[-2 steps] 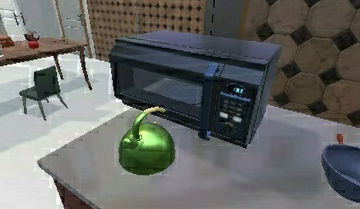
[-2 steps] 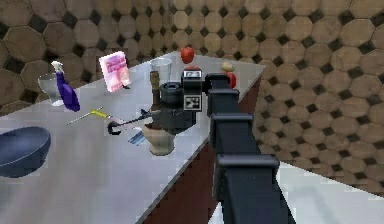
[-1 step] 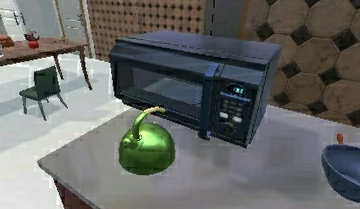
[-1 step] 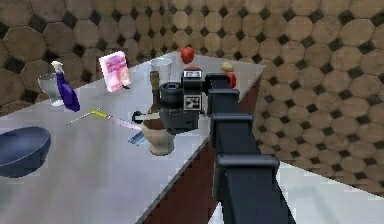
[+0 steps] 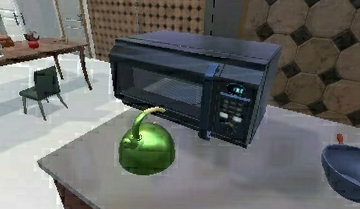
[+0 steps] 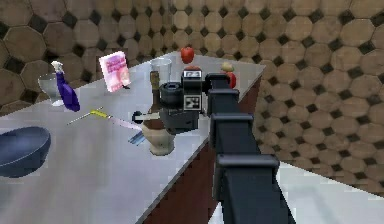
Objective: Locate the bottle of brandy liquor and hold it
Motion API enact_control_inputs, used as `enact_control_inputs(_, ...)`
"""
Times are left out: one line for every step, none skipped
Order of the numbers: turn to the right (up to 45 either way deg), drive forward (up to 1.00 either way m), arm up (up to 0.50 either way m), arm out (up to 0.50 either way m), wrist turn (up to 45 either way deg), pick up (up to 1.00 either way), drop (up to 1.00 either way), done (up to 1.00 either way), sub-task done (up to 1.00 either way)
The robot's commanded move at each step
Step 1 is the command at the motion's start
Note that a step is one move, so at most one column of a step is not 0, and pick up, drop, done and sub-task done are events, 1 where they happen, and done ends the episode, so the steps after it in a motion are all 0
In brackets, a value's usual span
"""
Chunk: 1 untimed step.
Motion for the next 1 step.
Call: enact_control_inputs(0.0, 0.00, 0.00, 0.00, 0.0, 0.00, 0.00, 1.00, 0.00)
